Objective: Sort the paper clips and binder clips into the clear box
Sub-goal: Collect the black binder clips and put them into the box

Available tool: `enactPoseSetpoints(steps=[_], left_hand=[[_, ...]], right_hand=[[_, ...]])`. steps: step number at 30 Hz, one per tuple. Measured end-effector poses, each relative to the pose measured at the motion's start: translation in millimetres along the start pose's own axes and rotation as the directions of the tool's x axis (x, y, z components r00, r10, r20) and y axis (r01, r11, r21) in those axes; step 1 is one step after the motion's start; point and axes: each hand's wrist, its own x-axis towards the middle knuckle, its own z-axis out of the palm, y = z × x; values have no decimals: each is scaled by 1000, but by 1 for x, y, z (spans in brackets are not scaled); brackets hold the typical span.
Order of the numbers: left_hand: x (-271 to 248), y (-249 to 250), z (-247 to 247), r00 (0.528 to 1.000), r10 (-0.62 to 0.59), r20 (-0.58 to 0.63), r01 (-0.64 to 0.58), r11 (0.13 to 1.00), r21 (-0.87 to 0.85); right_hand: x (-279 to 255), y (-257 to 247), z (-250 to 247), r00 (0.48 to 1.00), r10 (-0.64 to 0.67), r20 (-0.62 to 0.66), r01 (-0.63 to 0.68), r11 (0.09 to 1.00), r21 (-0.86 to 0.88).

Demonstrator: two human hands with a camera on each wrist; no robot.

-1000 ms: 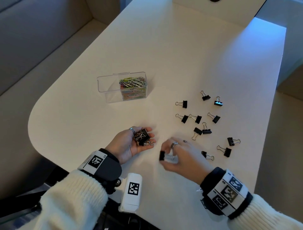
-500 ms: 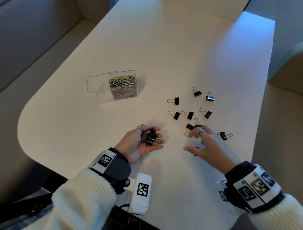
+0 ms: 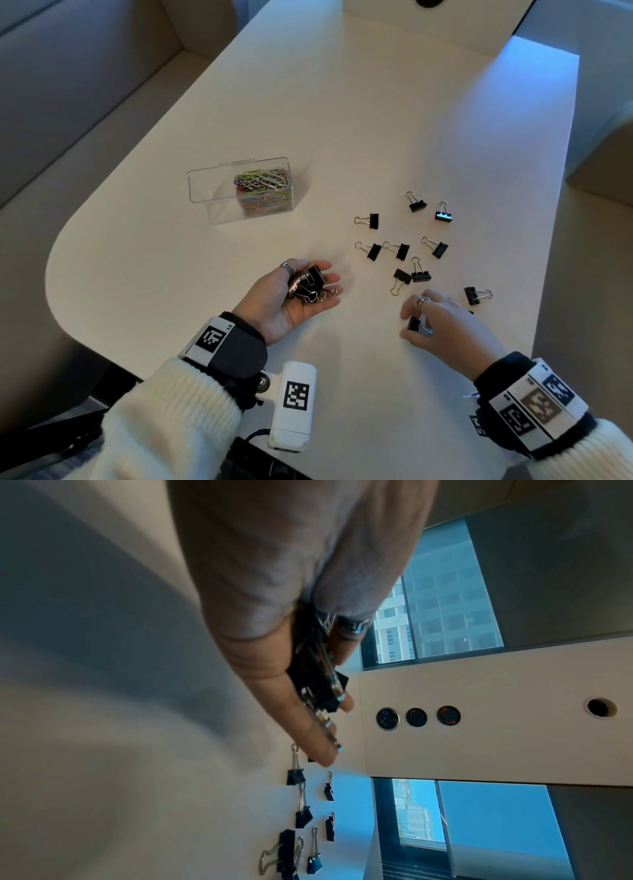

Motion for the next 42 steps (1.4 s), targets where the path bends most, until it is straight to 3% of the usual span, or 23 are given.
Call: enactPoseSetpoints(steps=[4,7,10,15,18,20,26,34,42], left_hand=[[-1,7,-8,1000,8,8,-7,1000,-26],[-3,10,-12,1000,5,2,-5,999,-33],[-8,15,-15,999,11,36,-9,998,-60],[-13,28,-27,996,59,66,-51,993,-108],[-16,41,-37,992,123,13,-121,985,-124],[-18,54,-43,984,176,-23,-178,976,-125],[-16,104,-49,949,301,-88,-313,927,-207],[-8,138,-52,938,306,-164,-340,905,-255],[-6,145,-51,933,280,-228,-337,902,-270]], right_hand=[[2,-30,-12,971,-119,-209,152,977,152],[11,-69,-24,897,-228,-378,342,901,268],[27,-106,-30,810,-334,-482,490,837,243],[56,-140,-32,817,-412,-402,525,821,224],[75,-142,-37,802,-348,-485,522,803,288],[91,-144,-42,796,-318,-516,502,822,268],[134,-166,-60,839,-340,-426,436,887,151],[169,-183,-64,887,-444,-124,428,893,-141],[180,-184,-57,861,-459,-220,433,888,-157]])
